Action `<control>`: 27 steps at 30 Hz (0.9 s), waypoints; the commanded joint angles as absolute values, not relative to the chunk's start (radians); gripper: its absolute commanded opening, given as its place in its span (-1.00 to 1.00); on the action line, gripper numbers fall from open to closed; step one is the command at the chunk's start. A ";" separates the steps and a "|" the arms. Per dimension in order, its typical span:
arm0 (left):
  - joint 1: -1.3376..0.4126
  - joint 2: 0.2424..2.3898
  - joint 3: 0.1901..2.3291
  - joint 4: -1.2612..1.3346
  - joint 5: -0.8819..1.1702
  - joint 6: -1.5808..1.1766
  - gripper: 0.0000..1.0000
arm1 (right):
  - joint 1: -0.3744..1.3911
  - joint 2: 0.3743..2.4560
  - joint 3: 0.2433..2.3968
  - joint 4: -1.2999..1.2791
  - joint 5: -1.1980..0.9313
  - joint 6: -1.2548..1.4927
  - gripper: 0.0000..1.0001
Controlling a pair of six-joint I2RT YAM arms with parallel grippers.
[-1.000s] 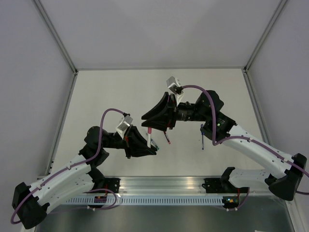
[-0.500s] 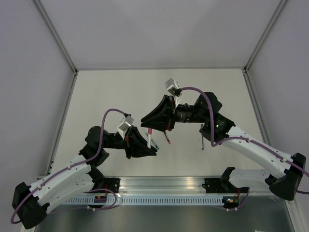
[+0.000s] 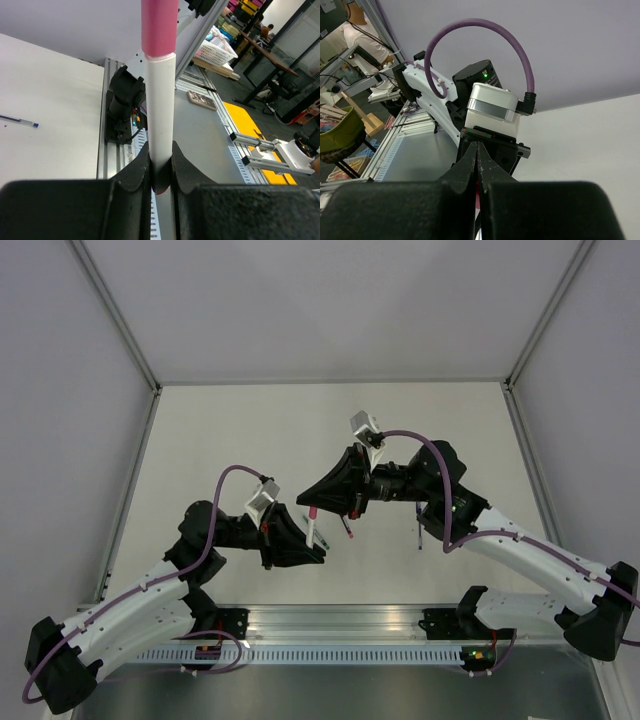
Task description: Insert the pens into the pen caps
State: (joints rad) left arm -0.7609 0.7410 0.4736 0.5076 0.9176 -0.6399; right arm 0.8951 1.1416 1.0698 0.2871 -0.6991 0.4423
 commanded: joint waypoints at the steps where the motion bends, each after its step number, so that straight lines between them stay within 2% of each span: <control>1: -0.759 0.722 0.497 0.613 0.870 -0.649 -0.95 | 0.911 1.126 1.023 0.316 -0.741 0.474 -0.99; 6: -0.759 0.747 0.509 0.689 0.900 -0.706 -0.95 | 0.919 1.126 0.985 0.380 -0.782 0.509 -1.00; 14: -0.759 0.707 0.574 0.534 0.920 -0.631 -0.95 | 0.919 1.144 1.019 0.263 -0.848 0.511 -1.00; 27: -0.759 0.678 0.623 0.472 0.874 -0.606 -0.95 | 0.930 1.170 1.008 0.170 -0.828 0.512 -1.00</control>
